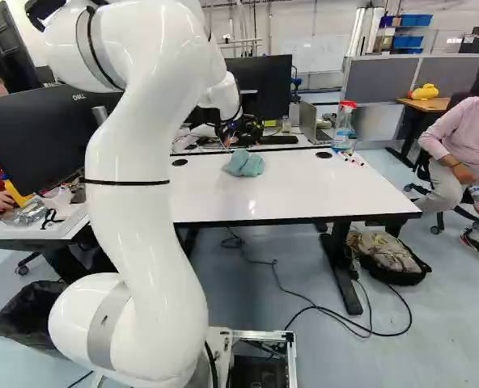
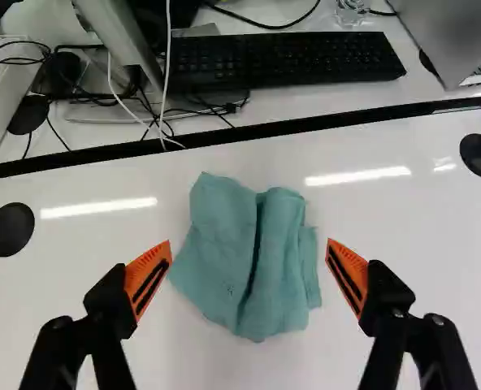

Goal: Clean the table with the green towel

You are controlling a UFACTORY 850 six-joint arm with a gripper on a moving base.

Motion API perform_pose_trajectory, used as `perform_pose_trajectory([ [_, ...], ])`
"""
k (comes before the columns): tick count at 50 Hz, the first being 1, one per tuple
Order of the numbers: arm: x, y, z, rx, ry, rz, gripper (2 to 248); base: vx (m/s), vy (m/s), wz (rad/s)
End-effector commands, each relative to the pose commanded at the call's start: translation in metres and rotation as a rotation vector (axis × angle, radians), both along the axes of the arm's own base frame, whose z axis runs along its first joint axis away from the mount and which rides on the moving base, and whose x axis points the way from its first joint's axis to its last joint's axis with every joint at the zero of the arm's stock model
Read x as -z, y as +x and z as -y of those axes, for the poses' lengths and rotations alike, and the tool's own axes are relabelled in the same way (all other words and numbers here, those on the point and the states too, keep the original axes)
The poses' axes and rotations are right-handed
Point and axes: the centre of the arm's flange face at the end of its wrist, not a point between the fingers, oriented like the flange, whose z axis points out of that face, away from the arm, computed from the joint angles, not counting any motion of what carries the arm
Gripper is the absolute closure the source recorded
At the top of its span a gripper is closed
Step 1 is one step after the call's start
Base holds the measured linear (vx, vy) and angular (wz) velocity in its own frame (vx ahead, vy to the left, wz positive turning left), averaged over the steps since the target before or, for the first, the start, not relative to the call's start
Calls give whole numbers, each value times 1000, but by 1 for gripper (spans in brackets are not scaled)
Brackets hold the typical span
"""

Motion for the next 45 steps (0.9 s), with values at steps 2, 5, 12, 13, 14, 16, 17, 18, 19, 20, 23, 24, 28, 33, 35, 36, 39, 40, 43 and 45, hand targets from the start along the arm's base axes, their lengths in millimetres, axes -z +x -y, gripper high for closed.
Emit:
perform_pose_trajectory([
  [2,0,-1,0,0,0,2,3,0,0,0],
  [5,1,-3,-1,-1,0,5,3,0,0,0],
  [12,2,-7,-2,-2,-1,15,3,0,0,0],
  [13,2,-8,-2,-2,-1,16,3,0,0,0],
  [14,2,-9,-3,-3,-2,18,3,0,0,0],
  [16,3,-10,-3,-3,-2,21,3,0,0,0],
  [17,3,-11,-3,-3,-2,23,3,0,0,0],
  [18,3,-12,-4,-4,-2,25,3,0,0,0],
  [19,3,-13,-4,-4,-2,27,3,0,0,0],
  [20,4,-14,-4,-4,-3,29,3,0,0,0],
  [23,5,-17,-5,-5,-3,35,3,0,0,0],
  [24,5,-18,-5,-5,-3,37,3,0,0,0],
  [28,6,-23,-6,-7,-4,46,3,0,0,0],
  [33,8,-29,-8,-9,-5,58,3,0,0,0],
  [35,9,-32,-9,-9,-5,63,3,0,0,0],
  [36,9,-33,-9,-10,-6,66,3,0,0,0],
  [39,10,-38,-10,-11,-6,75,3,0,0,0],
  [40,11,-39,-11,-11,-7,77,3,0,0,0],
  [43,12,-44,-12,-13,-7,87,3,0,0,0],
  [45,13,-48,-13,-14,-8,93,3,0,0,0],
])
